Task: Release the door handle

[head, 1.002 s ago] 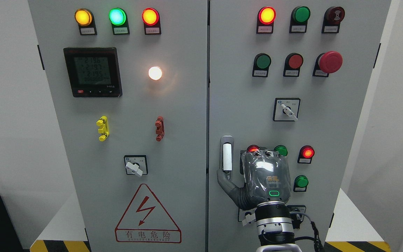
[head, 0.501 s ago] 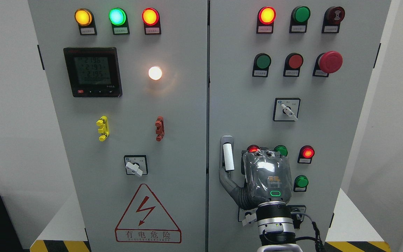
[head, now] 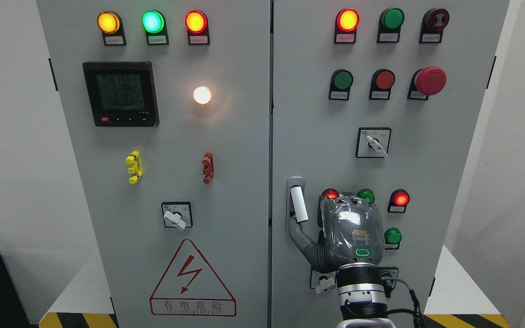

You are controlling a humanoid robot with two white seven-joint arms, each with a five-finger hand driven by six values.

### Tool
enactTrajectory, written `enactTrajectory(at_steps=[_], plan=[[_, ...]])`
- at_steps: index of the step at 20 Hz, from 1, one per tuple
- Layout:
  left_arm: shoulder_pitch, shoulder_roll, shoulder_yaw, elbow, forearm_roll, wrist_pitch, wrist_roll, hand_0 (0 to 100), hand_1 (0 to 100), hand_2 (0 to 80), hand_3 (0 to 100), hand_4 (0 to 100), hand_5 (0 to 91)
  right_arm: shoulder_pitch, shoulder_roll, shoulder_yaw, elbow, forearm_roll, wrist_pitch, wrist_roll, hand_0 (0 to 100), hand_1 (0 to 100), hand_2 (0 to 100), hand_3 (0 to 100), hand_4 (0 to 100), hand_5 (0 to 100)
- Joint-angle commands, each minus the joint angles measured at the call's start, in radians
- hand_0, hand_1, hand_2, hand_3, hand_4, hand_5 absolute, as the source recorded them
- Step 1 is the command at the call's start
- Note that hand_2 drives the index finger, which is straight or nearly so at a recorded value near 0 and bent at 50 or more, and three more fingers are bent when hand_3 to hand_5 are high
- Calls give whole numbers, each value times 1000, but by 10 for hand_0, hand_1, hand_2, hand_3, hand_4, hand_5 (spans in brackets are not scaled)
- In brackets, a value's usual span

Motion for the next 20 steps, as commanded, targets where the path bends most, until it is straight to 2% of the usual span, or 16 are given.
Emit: enactTrajectory(at_steps=[1,20], plan=[[0,0,0,0,0,-1,0,0,0,46,106,3,0,1,1,-9,-9,-3,2,1,354,345,757,971,733,680],[0,0,0,0,0,-1,0,0,0,47,106,4,0,7,1,-17,-27,-7,8,1,357,369,756,971,733,682]])
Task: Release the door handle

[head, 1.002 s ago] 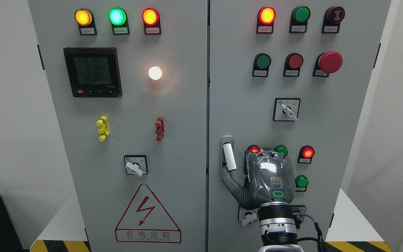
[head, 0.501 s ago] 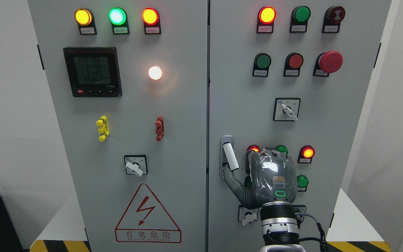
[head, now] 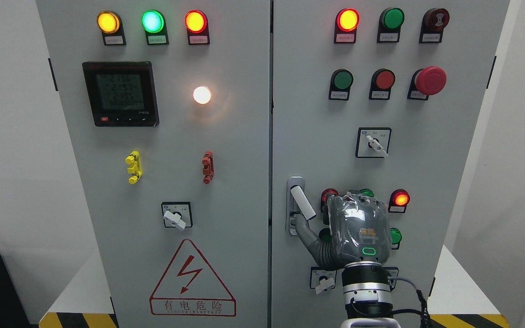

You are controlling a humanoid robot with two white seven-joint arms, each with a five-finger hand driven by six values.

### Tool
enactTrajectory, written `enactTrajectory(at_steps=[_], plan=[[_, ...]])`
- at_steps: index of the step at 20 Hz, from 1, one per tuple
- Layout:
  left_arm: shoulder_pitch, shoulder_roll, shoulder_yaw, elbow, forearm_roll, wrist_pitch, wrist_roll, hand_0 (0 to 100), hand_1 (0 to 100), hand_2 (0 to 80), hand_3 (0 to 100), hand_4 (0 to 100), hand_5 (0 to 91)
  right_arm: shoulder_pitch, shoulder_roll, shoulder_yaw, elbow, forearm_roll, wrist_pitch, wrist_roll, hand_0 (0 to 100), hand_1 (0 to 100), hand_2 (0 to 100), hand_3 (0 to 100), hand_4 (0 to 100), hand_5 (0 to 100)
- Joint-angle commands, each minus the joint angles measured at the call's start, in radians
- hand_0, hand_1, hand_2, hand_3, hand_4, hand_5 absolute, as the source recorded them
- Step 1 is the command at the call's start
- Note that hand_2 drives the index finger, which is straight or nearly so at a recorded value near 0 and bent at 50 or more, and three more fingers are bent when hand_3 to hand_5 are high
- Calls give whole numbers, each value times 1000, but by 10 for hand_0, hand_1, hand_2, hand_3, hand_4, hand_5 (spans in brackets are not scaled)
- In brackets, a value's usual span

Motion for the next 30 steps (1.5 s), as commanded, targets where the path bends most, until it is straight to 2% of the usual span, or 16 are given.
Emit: enactTrajectory(at_steps=[1,6,19,30], plan=[[0,0,0,0,0,-1,0,0,0,47,108,4,0,5,0,-4,-7,0,-1,2,357,370,757,970,733,682],[0,0,0,0,0,-1,0,0,0,47,108,3,0,6,0,-6,-7,0,-1,2,351,390,756,970,733,682],[0,0,0,0,0,0,0,0,0,48,105,4,0,5,2,-20,-16,0,-1,2,430,385,758,969,735,682],[0,0,0,0,0,-1,0,0,0,46,106,4,0,5,2,-33,-16,0,-1,2,426,398,757,970,737,682]])
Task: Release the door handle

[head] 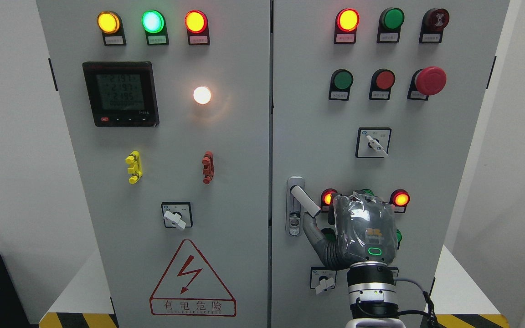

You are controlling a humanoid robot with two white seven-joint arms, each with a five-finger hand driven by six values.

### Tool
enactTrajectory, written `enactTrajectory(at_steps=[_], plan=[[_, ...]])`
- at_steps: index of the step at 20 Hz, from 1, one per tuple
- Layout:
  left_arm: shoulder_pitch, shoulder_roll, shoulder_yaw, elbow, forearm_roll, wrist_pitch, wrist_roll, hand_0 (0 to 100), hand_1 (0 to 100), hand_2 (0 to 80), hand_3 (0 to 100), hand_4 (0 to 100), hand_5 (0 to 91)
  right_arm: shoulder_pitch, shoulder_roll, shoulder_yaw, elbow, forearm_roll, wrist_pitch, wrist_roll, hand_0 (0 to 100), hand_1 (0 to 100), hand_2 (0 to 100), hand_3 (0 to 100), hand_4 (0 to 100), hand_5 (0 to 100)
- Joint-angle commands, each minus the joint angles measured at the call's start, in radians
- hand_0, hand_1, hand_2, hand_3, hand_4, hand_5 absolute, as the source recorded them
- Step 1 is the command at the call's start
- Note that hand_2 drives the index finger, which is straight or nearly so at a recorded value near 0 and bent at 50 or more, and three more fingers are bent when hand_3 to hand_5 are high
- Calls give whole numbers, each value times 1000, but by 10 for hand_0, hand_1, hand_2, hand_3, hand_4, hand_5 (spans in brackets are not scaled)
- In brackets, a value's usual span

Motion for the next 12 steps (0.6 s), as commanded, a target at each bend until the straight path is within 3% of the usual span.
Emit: enactTrajectory(at_steps=[1,12], plan=[[0,0,0,0,0,-1,0,0,0,46,106,4,0,0,0,-12,-2,0,0,0,425,401,760,970,737,682],[0,0,0,0,0,1,0,0,0,46,106,4,0,-5,-1,-24,-1,-2,0,0,439,400,758,969,738,692]])
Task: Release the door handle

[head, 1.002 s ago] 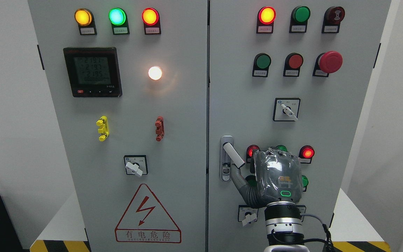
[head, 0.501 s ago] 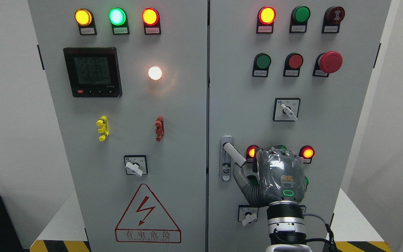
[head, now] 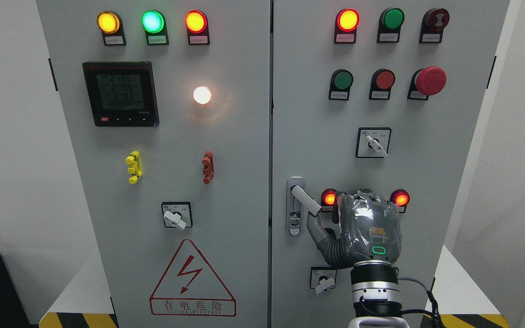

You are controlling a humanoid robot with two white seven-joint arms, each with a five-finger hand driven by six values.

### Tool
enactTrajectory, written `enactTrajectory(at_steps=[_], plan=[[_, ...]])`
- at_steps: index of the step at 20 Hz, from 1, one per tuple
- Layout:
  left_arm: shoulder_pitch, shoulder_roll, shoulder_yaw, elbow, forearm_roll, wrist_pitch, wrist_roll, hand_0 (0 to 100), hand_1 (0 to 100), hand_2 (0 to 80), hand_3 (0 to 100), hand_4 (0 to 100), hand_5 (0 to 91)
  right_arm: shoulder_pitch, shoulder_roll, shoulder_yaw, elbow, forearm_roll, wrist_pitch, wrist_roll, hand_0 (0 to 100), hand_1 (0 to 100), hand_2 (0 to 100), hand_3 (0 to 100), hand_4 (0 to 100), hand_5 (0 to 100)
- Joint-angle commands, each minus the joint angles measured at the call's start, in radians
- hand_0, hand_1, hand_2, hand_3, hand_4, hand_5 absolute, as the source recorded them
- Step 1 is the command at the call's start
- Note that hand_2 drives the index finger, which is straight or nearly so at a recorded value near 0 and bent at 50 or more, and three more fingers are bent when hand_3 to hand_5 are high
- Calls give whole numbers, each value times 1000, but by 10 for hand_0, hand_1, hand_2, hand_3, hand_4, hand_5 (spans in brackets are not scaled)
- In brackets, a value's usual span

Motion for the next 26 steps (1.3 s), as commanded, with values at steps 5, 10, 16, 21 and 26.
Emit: enactTrajectory(at_steps=[5,10,16,21,26], plan=[[0,0,0,0,0,1,0,0,0,46,106,5,0,-6,-1,-13,0,-18,0,0,442,400,757,968,738,693],[0,0,0,0,0,0,0,0,0,47,106,4,0,-20,-1,-18,3,-19,0,0,443,398,757,965,738,693],[0,0,0,0,0,0,0,0,0,47,105,3,0,-25,-1,-19,5,-19,1,0,445,398,754,964,739,693],[0,0,0,0,0,1,0,0,0,46,106,3,0,-25,1,-19,5,-21,1,0,446,397,754,964,739,694],[0,0,0,0,0,1,0,0,0,47,107,3,0,-28,-1,-21,6,-21,0,0,447,397,753,964,740,694]])
